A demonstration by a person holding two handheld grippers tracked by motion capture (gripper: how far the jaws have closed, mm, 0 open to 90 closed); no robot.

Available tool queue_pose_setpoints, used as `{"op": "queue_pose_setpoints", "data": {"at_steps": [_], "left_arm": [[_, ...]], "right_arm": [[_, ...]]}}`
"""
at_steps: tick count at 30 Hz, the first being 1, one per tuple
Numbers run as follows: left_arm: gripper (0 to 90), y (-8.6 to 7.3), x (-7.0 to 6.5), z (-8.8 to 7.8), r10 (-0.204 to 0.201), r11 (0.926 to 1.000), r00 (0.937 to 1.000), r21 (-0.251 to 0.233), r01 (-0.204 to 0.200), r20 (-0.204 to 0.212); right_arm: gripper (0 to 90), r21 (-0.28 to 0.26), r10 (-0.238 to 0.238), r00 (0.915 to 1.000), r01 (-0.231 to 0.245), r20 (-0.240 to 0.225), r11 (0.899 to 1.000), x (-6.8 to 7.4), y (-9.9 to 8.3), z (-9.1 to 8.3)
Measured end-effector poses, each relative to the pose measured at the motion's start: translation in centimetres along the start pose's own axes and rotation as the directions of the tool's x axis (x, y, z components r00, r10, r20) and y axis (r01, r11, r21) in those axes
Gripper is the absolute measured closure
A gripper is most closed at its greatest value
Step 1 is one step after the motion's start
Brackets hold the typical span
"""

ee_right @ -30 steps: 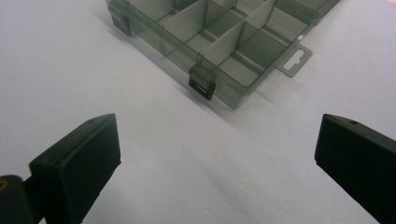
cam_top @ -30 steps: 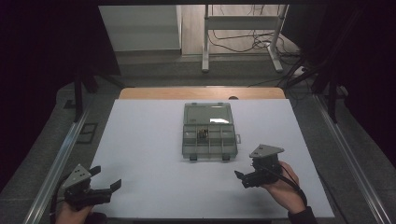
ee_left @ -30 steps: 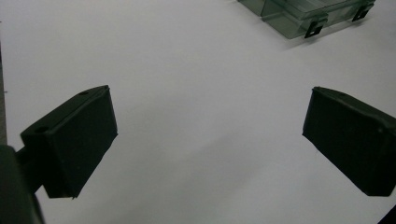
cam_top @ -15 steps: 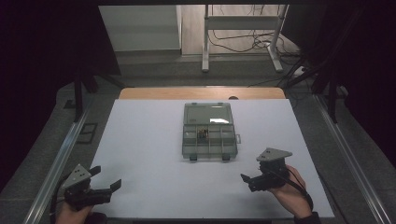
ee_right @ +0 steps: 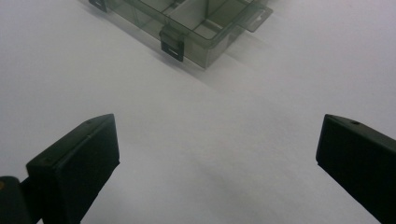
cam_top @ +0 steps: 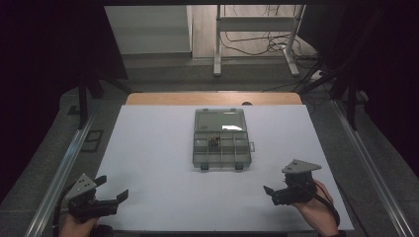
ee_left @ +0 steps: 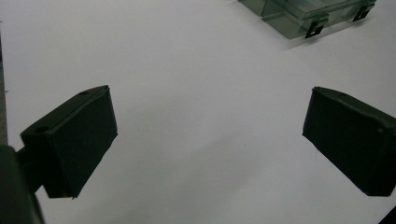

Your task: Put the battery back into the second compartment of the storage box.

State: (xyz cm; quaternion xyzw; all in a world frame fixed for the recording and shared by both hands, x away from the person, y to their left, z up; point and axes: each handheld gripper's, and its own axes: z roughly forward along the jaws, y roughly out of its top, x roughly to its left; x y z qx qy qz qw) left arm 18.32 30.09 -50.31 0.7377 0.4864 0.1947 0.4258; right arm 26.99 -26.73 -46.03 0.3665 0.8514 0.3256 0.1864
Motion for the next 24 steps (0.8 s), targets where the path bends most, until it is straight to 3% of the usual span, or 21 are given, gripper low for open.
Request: {"op": "queue_pose_setpoints", "data": {"at_steps": [24], "left_arm": [[3.4,0.0,0.1,0.0,-0.010,1.0000,1.0000,-0.002,0.010,-0.002]], "right_arm": [[0.0,-0.049,0.122,0.9901,-0.118,0.071,0.992,-1.8,-4.1,-2.8]]}}
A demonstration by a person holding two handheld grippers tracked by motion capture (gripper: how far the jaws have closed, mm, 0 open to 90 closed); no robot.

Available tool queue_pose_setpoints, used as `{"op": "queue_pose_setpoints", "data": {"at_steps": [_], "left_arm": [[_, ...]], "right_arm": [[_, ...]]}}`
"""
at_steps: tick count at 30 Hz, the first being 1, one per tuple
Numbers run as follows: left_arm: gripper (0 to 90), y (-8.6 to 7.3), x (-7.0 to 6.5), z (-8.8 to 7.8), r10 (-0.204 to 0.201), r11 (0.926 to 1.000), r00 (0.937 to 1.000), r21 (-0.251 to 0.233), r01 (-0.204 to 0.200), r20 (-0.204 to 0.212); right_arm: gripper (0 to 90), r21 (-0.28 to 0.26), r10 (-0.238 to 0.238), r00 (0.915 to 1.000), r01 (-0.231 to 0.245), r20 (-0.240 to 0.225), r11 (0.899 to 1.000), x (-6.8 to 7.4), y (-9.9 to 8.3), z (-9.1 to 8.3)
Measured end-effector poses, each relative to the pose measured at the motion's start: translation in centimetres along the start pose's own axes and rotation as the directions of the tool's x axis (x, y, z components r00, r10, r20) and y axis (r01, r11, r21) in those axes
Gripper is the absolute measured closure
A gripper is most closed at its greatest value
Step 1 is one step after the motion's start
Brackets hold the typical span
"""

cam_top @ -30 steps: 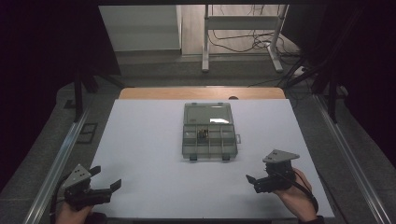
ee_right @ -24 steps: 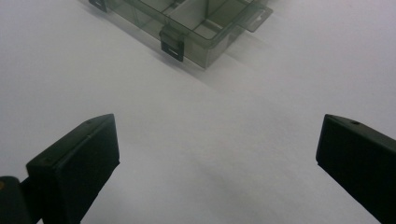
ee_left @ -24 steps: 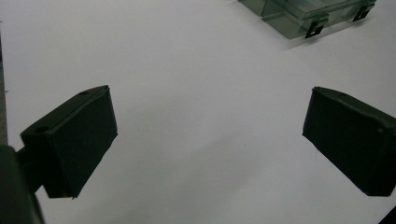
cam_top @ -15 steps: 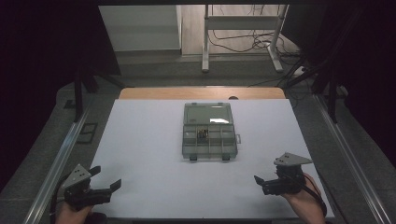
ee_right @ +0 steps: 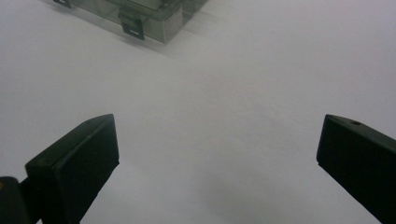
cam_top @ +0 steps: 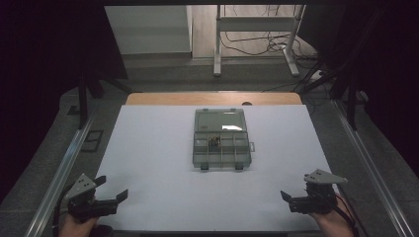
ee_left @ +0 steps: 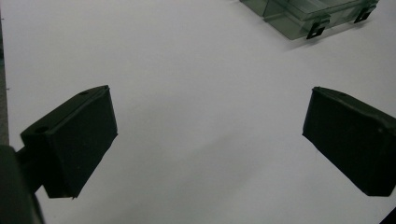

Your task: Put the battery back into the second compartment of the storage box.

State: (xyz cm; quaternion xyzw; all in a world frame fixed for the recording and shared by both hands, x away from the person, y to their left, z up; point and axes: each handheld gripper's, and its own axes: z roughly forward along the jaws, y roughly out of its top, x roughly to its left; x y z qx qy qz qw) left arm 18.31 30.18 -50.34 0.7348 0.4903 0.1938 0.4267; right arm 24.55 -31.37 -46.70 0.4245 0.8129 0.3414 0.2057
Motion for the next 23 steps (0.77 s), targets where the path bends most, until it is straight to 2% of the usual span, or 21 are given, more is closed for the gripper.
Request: {"op": "queue_pose_setpoints", "data": {"at_steps": [9,15,17,23], "left_arm": [[3.4,0.0,0.0,0.0,0.002,1.0000,1.0000,0.000,-0.002,-0.001],[3.4,0.0,-0.1,0.0,0.003,1.0000,1.0000,0.000,-0.003,-0.002],[3.4,0.0,-0.1,0.0,0.004,1.0000,1.0000,0.001,-0.004,-0.003],[3.4,0.0,-0.1,0.0,0.007,1.0000,1.0000,0.002,-0.007,-0.003]], "right_arm": [[0.0,-0.005,0.062,0.9977,-0.062,0.027,0.998,-0.7,-1.7,-0.9],[0.0,-0.002,0.101,0.9932,-0.101,0.057,0.995,-1.0,-3.0,-1.5],[0.0,-0.018,0.118,0.9908,-0.118,0.065,0.993,-1.2,-3.1,-1.6],[0.0,0.013,0.118,0.9906,-0.120,0.069,0.993,-1.1,-3.0,-1.3]]}}
